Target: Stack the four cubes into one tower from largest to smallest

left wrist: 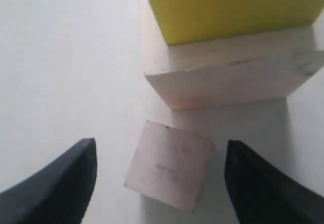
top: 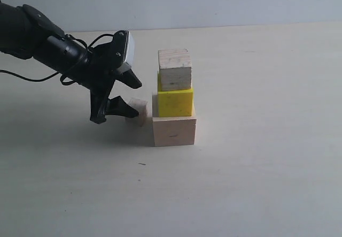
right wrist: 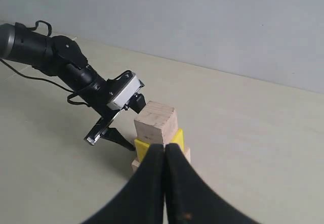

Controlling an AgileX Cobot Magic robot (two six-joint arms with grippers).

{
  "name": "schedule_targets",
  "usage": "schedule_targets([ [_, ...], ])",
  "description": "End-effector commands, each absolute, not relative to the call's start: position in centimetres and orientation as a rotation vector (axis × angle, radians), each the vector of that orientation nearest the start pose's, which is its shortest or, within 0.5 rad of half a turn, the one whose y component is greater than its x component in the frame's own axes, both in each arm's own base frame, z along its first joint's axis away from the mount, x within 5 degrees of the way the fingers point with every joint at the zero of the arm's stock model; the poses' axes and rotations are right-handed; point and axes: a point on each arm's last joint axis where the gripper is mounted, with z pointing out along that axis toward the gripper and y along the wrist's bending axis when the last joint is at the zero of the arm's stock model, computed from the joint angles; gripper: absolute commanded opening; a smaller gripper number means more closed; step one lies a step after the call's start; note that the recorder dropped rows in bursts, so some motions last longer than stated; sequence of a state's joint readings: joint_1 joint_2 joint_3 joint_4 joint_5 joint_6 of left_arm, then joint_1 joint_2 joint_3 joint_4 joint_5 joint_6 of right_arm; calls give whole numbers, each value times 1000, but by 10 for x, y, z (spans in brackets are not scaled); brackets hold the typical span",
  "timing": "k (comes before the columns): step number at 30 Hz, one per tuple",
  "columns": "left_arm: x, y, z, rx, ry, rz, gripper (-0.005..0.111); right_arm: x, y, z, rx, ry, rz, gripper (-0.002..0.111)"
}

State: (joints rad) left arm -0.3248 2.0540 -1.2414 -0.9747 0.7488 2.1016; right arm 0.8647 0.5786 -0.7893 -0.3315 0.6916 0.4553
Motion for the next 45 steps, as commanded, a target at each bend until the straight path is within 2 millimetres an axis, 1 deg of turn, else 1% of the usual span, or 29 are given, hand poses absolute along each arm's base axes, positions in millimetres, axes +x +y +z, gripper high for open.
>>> schedule_targets([
  [1,356,-177,128,1924,1648,-505,69,80,64,372,-506,1889,500,0],
  [15,355,-178,126,1908,1658,-542,69,80,64,372,-505,1891,504,0],
  [33,356,-178,126,1905,1661,-532,69,80,64,372,-505,1892,506,0],
  [36,356,-178,121,1907,1670,-538,69,80,64,372,-505,1892,506,0],
  [42,356,-178,103,1916,1706,-569,69,79,64,371,-503,1895,513,0],
  [45,356,-178,105,1915,1703,-566,69,79,64,371,-502,1897,518,0],
])
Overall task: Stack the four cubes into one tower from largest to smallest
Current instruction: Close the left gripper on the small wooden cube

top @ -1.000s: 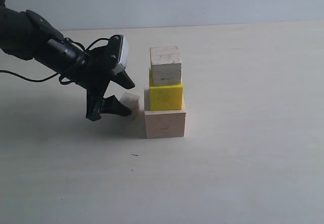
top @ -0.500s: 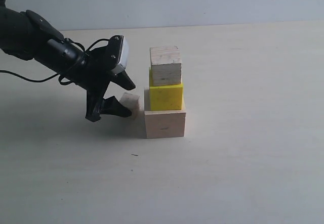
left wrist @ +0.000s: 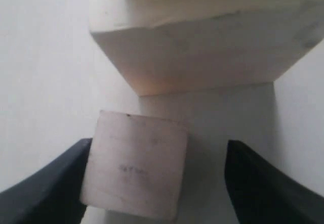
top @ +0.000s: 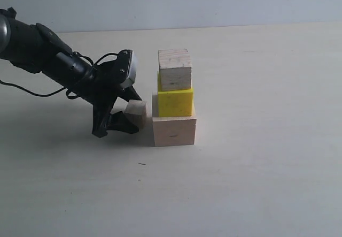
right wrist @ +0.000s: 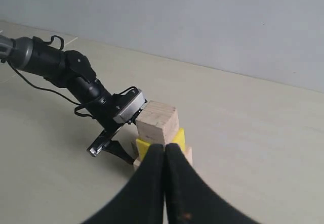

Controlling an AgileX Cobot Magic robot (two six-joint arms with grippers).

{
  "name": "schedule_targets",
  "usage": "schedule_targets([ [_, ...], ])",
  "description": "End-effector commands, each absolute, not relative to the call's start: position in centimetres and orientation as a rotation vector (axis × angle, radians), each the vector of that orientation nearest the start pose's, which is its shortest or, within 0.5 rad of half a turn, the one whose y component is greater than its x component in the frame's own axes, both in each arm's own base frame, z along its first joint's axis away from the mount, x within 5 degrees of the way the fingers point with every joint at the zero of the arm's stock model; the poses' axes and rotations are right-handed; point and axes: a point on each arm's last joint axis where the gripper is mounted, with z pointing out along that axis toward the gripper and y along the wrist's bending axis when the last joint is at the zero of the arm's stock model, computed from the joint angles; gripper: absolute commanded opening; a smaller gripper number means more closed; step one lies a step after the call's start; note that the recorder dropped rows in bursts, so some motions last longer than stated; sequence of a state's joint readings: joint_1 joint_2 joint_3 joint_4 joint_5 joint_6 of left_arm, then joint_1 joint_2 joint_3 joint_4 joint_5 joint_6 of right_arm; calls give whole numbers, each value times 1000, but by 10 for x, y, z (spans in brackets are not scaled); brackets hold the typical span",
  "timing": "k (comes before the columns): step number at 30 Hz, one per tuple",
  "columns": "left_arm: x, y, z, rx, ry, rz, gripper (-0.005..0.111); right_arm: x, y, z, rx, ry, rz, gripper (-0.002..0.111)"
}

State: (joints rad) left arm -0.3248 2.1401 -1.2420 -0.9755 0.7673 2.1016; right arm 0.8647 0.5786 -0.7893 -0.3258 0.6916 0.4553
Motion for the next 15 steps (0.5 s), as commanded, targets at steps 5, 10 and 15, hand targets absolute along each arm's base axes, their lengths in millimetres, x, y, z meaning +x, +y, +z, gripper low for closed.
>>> schedule_targets([
  [5,357,-177,112,1909,1691,-555,69,79,64,371,-502,1897,518,0],
  [10,356,-177,114,1921,1682,-547,69,79,65,371,-501,1898,520,0],
  [15,359,-169,117,1908,1692,-550,69,79,65,371,-500,1900,524,0],
])
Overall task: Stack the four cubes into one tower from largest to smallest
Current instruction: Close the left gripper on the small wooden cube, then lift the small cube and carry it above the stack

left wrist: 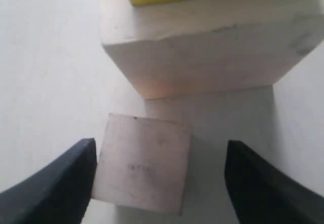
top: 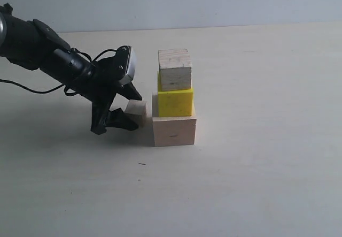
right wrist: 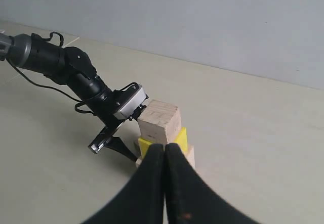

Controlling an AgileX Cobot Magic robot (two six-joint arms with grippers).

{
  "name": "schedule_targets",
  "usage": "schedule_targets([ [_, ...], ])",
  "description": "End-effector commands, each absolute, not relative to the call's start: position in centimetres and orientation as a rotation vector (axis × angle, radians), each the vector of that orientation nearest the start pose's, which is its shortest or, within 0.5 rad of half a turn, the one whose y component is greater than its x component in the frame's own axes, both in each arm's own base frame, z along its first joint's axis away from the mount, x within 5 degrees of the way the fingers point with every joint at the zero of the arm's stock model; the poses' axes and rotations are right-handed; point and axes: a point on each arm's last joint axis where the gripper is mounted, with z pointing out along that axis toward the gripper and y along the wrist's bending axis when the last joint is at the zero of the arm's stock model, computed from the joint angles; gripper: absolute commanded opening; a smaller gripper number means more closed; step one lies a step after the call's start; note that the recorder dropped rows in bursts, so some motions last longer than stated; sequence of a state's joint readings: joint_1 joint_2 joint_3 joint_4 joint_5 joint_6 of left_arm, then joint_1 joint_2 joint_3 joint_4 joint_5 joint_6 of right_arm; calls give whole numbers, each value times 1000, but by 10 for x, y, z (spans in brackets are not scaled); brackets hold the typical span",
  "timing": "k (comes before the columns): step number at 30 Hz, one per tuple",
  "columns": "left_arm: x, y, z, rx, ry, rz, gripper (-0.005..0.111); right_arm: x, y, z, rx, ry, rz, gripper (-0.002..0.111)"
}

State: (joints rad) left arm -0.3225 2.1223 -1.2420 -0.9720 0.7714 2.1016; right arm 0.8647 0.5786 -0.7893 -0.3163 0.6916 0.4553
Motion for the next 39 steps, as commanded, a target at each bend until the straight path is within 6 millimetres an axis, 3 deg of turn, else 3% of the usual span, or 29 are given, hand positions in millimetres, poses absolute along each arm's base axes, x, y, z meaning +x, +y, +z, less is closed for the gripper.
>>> schedule_targets([
  [1,359,-168,118,1905,1693,-552,69,79,65,371,-500,1900,524,0],
  [6,358,-167,122,1904,1684,-561,65,79,65,371,-501,1899,522,0],
  [18,352,-164,121,2009,1642,-588,1,79,65,371,-501,1899,522,0],
  [21,351,-163,123,2035,1631,-585,0,79,65,371,-501,1899,522,0],
  [27,354,-154,145,2009,1625,-504,0,79,65,371,-501,1899,522,0],
  [33,359,-132,185,1757,1820,-464,0,79,65,371,-501,1899,522,0],
  [39,346,-126,238,1647,1795,-421,0,79,64,371,-502,1897,518,0],
])
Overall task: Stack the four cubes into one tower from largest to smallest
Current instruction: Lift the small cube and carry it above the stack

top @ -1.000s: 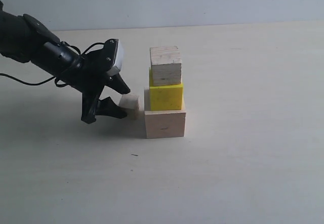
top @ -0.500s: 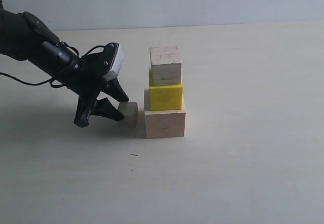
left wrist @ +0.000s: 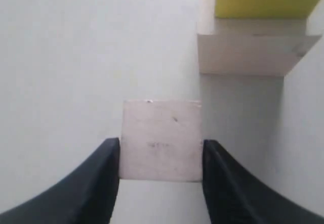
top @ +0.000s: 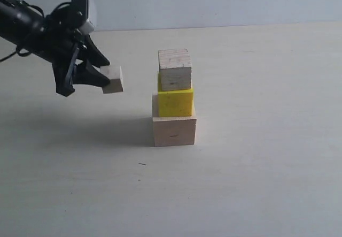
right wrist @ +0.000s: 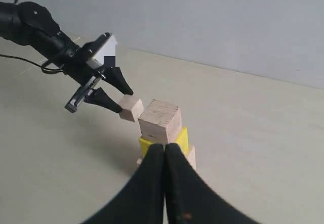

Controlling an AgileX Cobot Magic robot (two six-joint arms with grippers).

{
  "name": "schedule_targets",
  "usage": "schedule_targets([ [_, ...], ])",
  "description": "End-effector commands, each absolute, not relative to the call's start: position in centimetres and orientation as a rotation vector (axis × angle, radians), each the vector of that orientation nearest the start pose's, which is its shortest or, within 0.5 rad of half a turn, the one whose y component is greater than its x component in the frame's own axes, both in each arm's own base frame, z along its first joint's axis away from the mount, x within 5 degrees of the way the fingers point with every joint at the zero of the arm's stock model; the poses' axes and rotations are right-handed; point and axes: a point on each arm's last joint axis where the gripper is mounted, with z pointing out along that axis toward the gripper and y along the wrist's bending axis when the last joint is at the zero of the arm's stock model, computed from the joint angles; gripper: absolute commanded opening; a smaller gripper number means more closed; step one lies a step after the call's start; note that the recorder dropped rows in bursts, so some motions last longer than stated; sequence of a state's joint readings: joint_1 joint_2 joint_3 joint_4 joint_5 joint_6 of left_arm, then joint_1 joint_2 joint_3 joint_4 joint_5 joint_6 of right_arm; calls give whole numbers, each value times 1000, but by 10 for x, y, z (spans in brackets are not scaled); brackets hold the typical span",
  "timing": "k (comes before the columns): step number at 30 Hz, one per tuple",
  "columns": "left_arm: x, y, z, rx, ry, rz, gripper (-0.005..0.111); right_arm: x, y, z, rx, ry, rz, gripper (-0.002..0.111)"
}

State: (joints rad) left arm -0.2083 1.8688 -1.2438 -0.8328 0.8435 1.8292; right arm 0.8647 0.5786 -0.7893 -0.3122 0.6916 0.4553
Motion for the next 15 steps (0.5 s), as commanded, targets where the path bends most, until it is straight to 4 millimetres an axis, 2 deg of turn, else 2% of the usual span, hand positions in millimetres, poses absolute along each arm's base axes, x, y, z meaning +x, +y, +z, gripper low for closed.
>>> schedule_targets([
  [1,344,-127,246,1600,1810,-428,0,79,64,371,-502,1897,518,0],
  [4,340,-125,274,1407,1867,-423,0,79,64,371,-502,1897,518,0],
  [9,329,-126,315,1386,1811,-460,0,79,64,371,-502,1897,518,0],
  [15,323,-132,351,1426,1766,-568,0,79,64,371,-503,1895,513,0],
])
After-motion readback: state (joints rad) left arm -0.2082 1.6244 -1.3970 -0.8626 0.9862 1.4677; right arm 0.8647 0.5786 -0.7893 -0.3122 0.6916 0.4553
